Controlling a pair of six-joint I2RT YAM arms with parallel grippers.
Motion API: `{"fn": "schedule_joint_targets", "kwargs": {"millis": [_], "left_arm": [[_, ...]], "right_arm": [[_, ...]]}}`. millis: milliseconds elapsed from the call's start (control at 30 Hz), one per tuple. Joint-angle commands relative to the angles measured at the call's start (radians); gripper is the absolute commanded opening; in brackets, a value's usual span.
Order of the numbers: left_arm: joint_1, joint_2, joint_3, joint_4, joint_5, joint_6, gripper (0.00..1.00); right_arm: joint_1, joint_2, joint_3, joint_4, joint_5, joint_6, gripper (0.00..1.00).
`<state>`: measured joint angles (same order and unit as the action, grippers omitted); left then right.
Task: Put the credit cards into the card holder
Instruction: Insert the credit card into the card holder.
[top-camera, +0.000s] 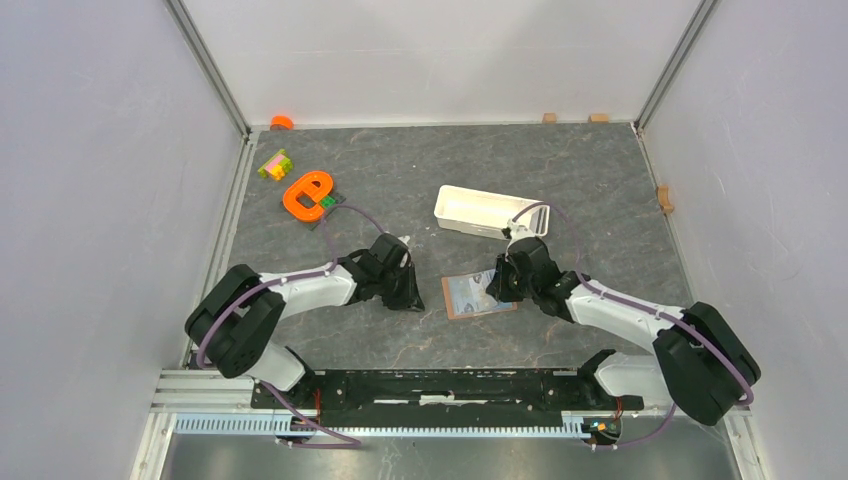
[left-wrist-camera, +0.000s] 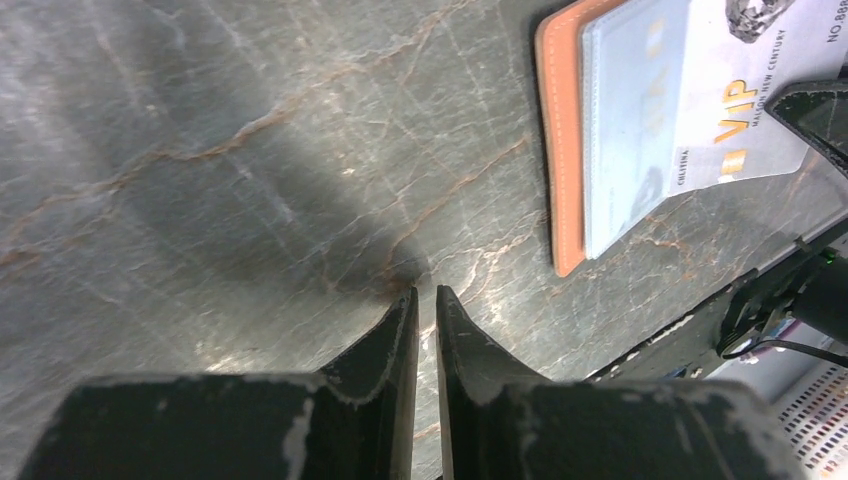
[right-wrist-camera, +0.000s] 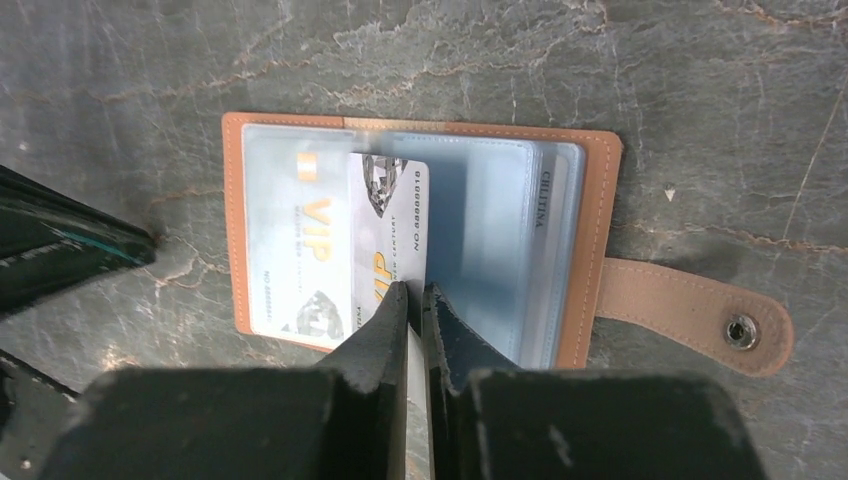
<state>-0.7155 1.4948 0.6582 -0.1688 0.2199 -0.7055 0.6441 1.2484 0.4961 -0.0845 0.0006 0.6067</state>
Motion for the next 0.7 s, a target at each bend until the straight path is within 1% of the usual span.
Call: {"fn": "schedule_joint_targets", "kwargs": {"millis": [0, 133, 167, 233, 667], "left_arm": [[-0.029, 0.036, 0.028, 0.046, 0.013, -0.066, 0.18], [-0.039, 0.056, 0.037, 0.090, 0.021, -0.075, 0.18], [-0.039, 0.063, 0.040, 0.096, 0.021, -0.077, 0.18], [-0.041, 0.080, 0.049, 0.106, 0.027, -0.077, 0.18], [-0.047, 0.167, 0.048, 0.224, 0.074, -0.106, 0.15]], "right_arm": [[-0.013, 0.011, -0.047, 0.053, 0.002, 0.018, 0.07], [-0.018, 0.040, -0.065, 0.078, 0.002, 0.029, 0.03], [-0.021, 0.050, -0.070, 0.077, -0.027, 0.029, 0.02], [-0.023, 0.064, -0.082, 0.112, -0.037, 0.033, 0.01], [-0.023, 0.115, -0.144, 0.183, -0.126, 0.053, 0.00]]}}
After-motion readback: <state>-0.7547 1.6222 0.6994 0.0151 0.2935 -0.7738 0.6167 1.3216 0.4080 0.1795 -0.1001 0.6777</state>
